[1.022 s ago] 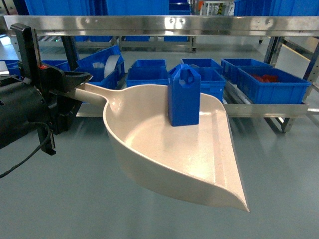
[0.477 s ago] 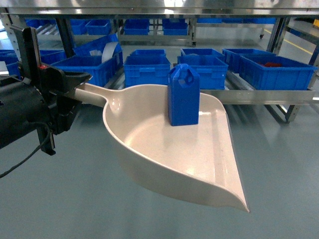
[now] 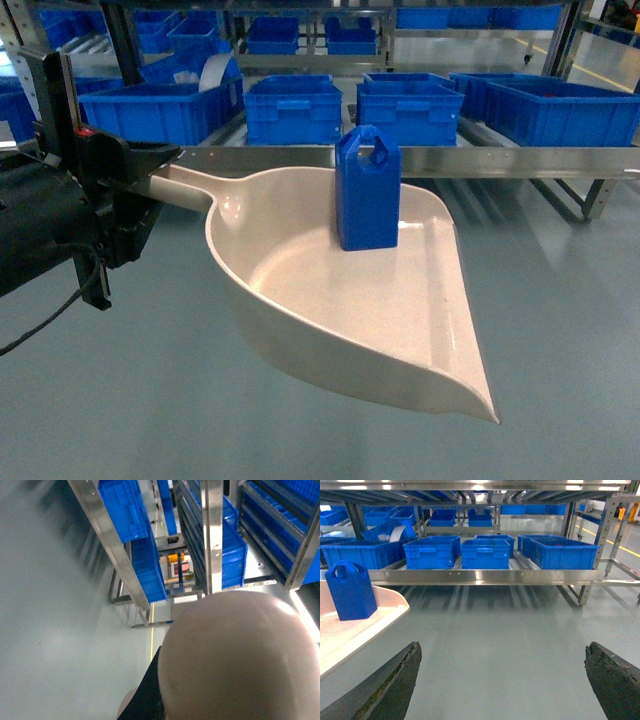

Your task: Place part in tray to right shelf

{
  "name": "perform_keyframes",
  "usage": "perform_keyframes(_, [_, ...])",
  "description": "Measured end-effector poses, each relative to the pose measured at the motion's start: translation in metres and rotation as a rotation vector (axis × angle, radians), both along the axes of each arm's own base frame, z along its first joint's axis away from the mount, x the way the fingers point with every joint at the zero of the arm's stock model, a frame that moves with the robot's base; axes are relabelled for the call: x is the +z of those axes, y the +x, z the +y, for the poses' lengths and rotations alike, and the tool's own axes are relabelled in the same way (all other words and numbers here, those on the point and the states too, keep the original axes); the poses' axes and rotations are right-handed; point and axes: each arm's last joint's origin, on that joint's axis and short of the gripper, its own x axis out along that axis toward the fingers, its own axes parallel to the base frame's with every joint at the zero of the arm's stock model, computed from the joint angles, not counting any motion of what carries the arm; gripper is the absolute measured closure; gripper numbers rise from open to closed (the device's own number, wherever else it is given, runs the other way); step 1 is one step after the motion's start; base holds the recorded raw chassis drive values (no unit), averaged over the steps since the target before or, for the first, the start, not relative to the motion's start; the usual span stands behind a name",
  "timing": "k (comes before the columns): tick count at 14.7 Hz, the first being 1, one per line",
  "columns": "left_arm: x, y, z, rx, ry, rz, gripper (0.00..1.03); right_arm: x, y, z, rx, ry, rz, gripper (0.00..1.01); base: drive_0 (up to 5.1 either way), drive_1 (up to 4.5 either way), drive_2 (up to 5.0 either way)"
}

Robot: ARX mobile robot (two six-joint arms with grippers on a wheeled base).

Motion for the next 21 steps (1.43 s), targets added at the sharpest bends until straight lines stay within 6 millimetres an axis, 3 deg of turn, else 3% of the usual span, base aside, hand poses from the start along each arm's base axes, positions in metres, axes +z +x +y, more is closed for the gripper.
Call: perform_keyframes(21, [-0.0005, -0.0003, 0.0001, 0.000, 0.001, 0.002, 0.87, -0.0003, 0.0000, 0.0000, 0.000, 0.000, 0.003, 0.03, 0.0, 0.00, 0.0])
